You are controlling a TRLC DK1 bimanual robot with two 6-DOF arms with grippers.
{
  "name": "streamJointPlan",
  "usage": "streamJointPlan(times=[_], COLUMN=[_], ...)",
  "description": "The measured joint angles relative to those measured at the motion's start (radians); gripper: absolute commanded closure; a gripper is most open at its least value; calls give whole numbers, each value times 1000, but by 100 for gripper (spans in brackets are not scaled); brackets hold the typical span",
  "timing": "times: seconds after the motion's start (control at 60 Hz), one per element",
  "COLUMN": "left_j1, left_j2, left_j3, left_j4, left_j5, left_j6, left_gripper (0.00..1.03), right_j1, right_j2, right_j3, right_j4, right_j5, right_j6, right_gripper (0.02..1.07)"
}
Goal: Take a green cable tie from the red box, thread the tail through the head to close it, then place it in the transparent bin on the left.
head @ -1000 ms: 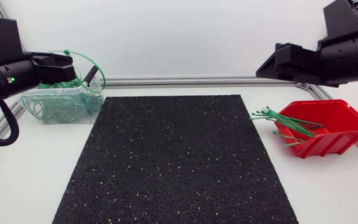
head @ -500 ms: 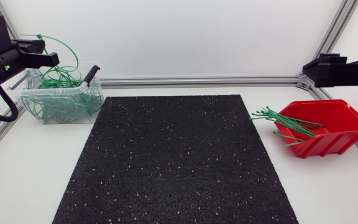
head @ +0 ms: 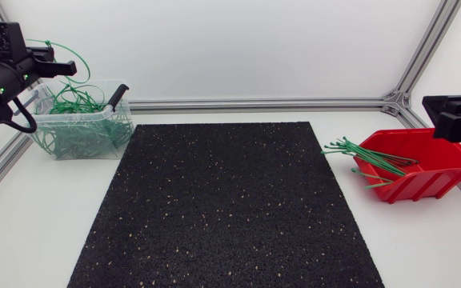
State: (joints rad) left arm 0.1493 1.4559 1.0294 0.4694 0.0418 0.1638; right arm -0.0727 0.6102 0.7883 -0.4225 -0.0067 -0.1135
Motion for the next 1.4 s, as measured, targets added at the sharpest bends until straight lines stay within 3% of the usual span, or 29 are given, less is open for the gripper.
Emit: streamJointPlan(times=[0.25,0.283,0.35,0.417,0.683,1.25,1.4], left_j1=[3,3,3,3,0,24,24], left_j2=[213,230,251,258,243,2,-62], left_j3=[148,161,178,178,146,-44,-79], left_j4=[44,43,28,25,10,5,-89], left_j5=[-32,-32,-33,-41,-44,-40,-40], left_j6=[17,17,18,21,25,23,20], left_gripper=[81,76,48,2,3,4,4], right_j1=[-1,-1,-1,0,0,-2,-2], right_j2=[-56,-62,-76,-90,-143,-245,-273], right_j3=[-23,-23,-24,-30,-87,-151,-205], right_j4=[-9,-15,-26,-29,-26,-10,16], right_j5=[0,0,0,0,0,2,4], right_j6=[-1,-1,-3,-4,-15,-30,-30], right_gripper=[7,7,7,7,7,7,7])
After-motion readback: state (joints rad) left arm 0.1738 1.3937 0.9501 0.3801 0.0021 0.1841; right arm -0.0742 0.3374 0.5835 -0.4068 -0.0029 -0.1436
